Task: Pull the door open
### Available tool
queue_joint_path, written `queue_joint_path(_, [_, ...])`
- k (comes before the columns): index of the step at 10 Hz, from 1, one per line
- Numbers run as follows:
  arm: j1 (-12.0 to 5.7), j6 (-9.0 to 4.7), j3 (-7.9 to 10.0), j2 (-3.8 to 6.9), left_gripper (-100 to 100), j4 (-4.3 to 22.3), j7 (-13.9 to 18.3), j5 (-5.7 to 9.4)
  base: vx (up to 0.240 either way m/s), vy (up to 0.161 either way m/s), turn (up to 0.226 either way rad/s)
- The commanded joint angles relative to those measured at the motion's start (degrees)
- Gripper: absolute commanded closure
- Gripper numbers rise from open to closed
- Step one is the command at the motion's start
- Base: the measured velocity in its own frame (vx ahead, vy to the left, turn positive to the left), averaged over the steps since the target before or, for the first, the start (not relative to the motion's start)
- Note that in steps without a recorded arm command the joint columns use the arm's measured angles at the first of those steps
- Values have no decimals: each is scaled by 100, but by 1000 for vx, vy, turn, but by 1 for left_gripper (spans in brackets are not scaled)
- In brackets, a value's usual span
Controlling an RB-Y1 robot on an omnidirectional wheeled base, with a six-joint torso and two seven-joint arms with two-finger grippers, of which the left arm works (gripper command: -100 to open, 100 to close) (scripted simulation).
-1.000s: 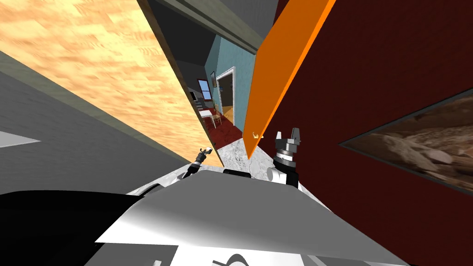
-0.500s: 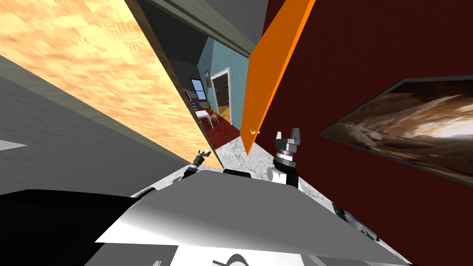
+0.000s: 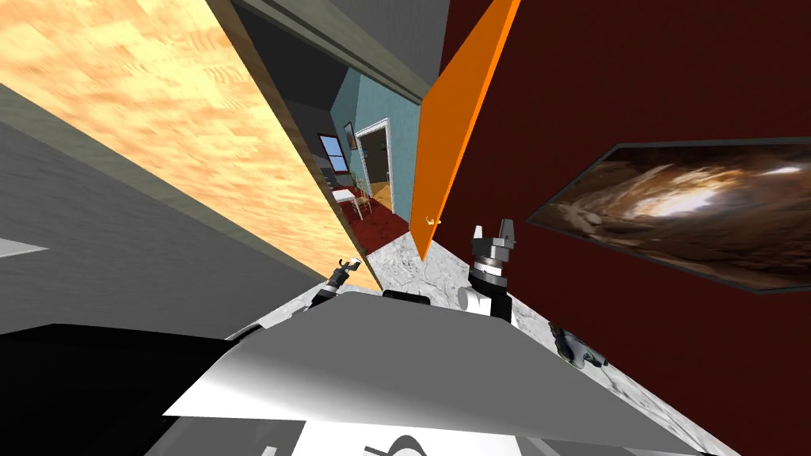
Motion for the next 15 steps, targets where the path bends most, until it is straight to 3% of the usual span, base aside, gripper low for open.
queue_joint_path(1, [-92, 45, -42, -35, 100, 18, -33, 25, -188, 61, -132])
queue_joint_path(11, [-658, 640, -310, -193, 100, -73, -322, 296, -211, 69, -129])
queue_joint_path(12, [-658, 640, -310, -193, 100, -73, -322, 296, -116, 52, -45])
queue_joint_path(15, [-824, 814, -389, -239, 100, -100, -407, 375, -173, 64, -107])
